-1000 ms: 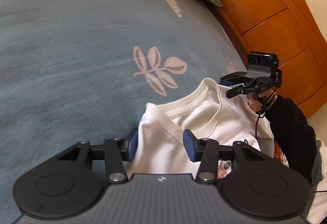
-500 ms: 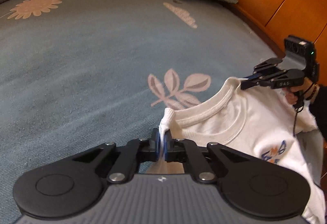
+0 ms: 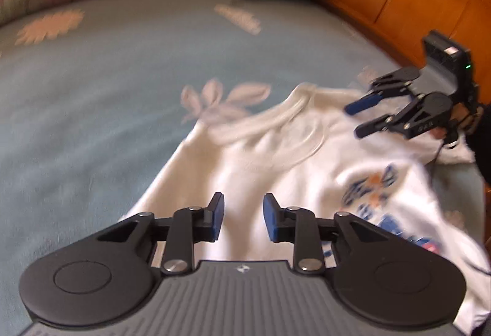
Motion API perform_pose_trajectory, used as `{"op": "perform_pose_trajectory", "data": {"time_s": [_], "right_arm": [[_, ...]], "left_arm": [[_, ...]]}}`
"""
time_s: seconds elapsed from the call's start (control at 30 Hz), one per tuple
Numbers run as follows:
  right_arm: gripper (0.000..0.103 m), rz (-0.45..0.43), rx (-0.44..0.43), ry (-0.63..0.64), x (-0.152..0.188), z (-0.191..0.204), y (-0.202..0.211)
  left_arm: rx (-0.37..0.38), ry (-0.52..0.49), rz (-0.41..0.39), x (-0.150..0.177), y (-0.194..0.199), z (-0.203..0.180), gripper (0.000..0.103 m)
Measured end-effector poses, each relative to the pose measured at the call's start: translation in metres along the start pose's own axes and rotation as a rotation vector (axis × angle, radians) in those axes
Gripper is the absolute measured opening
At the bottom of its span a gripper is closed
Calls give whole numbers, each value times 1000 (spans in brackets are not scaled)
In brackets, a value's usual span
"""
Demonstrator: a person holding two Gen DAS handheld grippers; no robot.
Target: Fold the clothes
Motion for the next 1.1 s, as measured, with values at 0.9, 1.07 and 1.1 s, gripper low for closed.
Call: {"op": "perform_pose_trajectory", "data": {"time_s": [0.9, 1.07, 1.1], "right_arm": [[103, -94, 139, -151, 112, 221, 193], [103, -114, 209, -199, 162, 260, 189], [103, -114, 228, -198, 171, 269, 187]], "left_arm": [[-231, -302, -91, 125, 153, -240, 88], [-299, -277, -33, 175, 144, -263, 89], [-308, -261, -29, 182, 143, -265, 89]]}}
Point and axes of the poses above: each gripper's, at about its wrist camera, not at the fingertips, and y roughly against the way its jaws point, z to its left, x to its underside, the point moved 7 cm from there along -y, roughly the way its jaws point, and after that the axes turned 7 degrees about -z, right-handed, at the moved point
